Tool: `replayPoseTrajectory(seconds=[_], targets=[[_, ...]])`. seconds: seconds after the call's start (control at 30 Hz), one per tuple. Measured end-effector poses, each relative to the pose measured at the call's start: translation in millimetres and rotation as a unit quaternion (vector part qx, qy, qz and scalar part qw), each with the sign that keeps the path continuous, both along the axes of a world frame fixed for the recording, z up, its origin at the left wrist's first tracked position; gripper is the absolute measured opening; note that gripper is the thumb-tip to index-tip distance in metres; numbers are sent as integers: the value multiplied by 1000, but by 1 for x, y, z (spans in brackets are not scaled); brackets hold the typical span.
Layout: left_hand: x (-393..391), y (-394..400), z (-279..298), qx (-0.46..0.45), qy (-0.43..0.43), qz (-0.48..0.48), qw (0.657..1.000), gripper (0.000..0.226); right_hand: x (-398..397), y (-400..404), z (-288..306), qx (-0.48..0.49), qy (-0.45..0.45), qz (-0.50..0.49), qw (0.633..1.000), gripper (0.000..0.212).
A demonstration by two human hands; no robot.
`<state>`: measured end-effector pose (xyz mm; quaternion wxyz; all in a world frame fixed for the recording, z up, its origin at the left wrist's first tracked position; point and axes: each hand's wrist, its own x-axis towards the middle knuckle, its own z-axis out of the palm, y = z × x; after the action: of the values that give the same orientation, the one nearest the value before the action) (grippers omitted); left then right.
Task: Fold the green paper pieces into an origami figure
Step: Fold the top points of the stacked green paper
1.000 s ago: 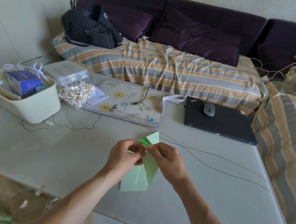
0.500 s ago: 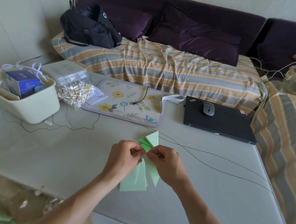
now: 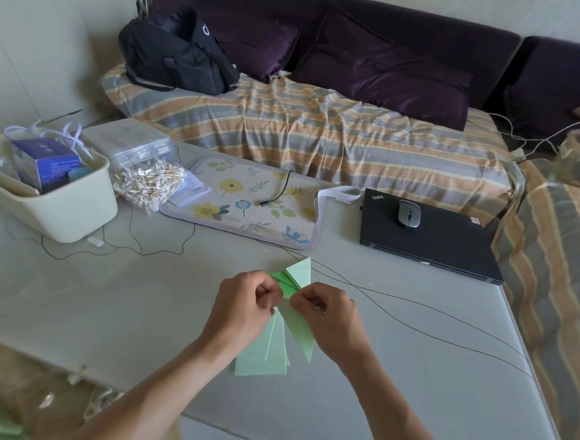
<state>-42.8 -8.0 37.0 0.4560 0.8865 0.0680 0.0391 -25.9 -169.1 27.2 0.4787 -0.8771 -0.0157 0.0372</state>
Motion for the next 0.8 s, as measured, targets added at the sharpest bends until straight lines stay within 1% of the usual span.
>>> replayPoseTrajectory(seconds=[0.1, 0.17, 0.3, 0.5, 0.63, 0.73, 0.8], targets=[[0, 0, -4, 27, 16, 10, 999, 23, -1, 0, -1, -18, -10, 11, 1000, 11], [0, 0, -6, 37, 27, -2, 999, 21, -1, 2, -2, -36, -22, 23, 999, 10], [0, -1, -4, 35, 33, -51, 998, 8, -3, 3, -4, -47, -41, 47, 997, 8], [0, -1, -2, 59, 34, -20, 997, 11, -4, 7, -7, -32, -28, 43, 998, 8], [-1, -2, -2, 56, 35, -2, 998, 16, -2, 5, -8, -44, -29, 31, 998, 11], [0, -3, -4, 53, 41, 0, 998, 19, -2, 6, -11, -62, -59, 37, 996, 12], [1, -2, -4, 50, 42, -14, 998, 15, -1, 6, -13, -68, -79, 39, 994, 12]])
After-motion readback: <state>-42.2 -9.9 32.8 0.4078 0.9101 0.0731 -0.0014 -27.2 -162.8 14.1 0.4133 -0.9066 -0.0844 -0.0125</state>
